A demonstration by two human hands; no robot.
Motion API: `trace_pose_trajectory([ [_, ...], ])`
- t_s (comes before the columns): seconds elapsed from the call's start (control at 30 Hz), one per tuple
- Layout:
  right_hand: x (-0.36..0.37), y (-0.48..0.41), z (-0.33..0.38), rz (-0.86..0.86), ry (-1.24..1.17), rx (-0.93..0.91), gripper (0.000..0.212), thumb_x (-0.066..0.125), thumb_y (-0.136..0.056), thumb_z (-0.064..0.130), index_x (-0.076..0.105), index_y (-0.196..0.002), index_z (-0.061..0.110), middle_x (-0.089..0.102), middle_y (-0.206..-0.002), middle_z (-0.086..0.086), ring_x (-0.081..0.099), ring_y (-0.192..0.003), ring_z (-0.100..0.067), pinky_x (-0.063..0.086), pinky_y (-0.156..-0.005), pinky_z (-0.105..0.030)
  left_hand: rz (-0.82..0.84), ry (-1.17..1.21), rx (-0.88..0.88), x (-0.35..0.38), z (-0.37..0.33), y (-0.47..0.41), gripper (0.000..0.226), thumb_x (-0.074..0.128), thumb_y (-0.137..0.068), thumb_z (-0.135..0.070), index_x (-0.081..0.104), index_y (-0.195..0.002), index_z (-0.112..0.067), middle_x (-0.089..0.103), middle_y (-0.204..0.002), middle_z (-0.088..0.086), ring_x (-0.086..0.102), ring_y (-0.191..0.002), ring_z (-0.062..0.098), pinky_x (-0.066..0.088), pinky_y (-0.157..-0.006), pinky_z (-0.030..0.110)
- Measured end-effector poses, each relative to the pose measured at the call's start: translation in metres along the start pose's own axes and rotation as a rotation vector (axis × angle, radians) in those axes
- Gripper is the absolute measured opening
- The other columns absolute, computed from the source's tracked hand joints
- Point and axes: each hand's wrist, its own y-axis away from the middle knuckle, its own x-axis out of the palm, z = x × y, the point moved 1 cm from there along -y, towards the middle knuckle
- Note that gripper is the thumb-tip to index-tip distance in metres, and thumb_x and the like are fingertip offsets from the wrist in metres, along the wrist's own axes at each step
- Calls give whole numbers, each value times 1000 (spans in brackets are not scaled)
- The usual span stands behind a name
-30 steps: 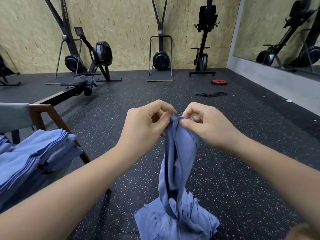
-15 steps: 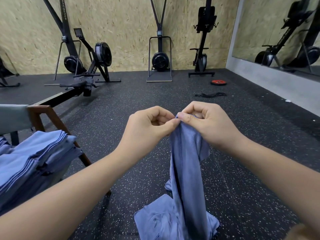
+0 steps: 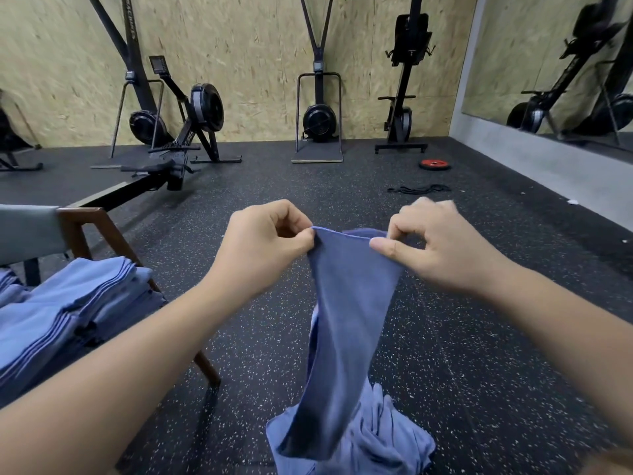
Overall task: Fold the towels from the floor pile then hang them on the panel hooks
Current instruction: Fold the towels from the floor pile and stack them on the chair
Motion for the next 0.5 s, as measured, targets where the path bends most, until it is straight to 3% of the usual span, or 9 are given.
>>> trace_pose_trajectory([
  [0.07, -5, -2, -4, -55, -44, 38, 41, 69, -102, 43, 57, -69, 24, 55, -63, 8, 50, -68, -9, 40, -76, -34, 22, 81, -40, -5, 6, -5, 13, 82, -89, -15, 75, -79, -19, 76, -74, -2, 61, -63, 8, 51, -65, 29],
  [0.17, -4, -3, 3, 21, -219, 91, 33, 68, -104, 38, 64, -75, 22, 56, -58, 13, 45, -54, -5, 35, -56, -22, 176, 226, -95, -5, 12, -7, 9, 83, -92, -12, 77, -86, -11, 79, -85, 14, 67, -74, 16, 59, -78, 43],
  [0.27, 20, -2, 15, 236, -291, 106, 20, 68, -101, 46, 71, -95, 27, 72, -85, 14, 58, -71, 2, 44, -67, -19, 307, 151, -38, 6, 11, -1, 7, 80, -95, -14, 75, -91, -13, 76, -87, 15, 63, -74, 12, 49, -77, 34],
  [0.37, 47, 5, 20, 362, -421, 190, 28, 78, -93, 51, 70, -113, 34, 75, -106, 16, 68, -99, 3, 52, -90, -23, 293, 150, 13, 11, 7, 0, 7, 76, -99, -14, 71, -93, -15, 71, -82, 14, 56, -70, 10, 44, -69, 29],
  [0.5, 66, 10, 27, 315, -526, 251, 25, 87, -89, 34, 73, -105, 22, 79, -102, 4, 74, -97, -13, 58, -93, -33, 262, 189, 21, 9, 7, -2, 8, 73, -100, -13, 71, -92, -14, 69, -90, 23, 58, -75, 17, 49, -75, 39],
])
